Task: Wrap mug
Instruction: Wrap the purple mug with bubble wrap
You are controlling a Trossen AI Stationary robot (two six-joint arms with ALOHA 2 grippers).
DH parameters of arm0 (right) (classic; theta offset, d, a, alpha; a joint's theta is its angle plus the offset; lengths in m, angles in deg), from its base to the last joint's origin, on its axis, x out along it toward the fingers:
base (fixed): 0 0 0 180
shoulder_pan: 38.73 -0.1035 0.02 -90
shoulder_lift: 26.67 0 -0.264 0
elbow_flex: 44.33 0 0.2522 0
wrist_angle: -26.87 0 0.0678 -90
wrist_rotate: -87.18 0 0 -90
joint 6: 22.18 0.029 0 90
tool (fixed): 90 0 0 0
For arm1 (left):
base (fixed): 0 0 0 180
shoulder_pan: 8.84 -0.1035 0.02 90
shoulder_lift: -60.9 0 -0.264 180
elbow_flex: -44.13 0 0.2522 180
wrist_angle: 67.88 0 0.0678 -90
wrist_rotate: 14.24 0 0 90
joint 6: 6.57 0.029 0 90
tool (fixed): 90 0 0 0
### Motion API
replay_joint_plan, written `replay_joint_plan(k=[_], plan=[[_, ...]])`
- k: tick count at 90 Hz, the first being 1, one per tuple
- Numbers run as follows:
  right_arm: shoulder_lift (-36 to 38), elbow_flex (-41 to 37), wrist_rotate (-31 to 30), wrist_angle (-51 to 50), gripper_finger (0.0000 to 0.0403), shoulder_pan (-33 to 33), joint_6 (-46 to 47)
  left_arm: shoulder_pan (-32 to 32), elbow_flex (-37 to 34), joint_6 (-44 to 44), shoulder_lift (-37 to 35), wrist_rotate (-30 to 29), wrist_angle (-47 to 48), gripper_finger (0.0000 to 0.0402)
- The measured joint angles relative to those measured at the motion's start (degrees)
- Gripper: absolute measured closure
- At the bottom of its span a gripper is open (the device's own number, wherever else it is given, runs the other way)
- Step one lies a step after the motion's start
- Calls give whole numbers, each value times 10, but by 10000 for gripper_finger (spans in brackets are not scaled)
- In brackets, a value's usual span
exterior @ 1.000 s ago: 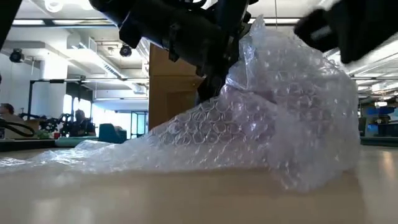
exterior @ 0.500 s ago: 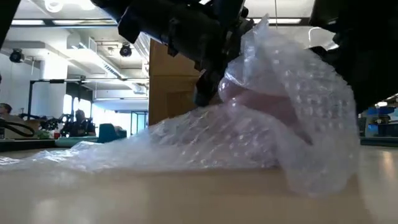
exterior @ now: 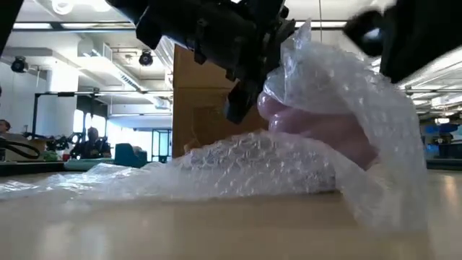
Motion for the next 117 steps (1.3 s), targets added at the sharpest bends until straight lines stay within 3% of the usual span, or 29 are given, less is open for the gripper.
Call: replay_joint_plan(k=[26, 47, 82, 117], plan=[[-18, -2, 0, 206, 389, 10, -123, 0, 0, -1, 0, -2, 0, 377], [-62, -4, 1, 190, 389, 51, -127, 0, 0, -3, 0, -3, -1, 377], [-32, 20, -21, 183, 389, 59, -124, -2, -1, -5, 0, -1, -4, 377], [-50, -6, 10, 138, 389, 83, -91, -3, -1, -5, -6, -3, -5, 378]])
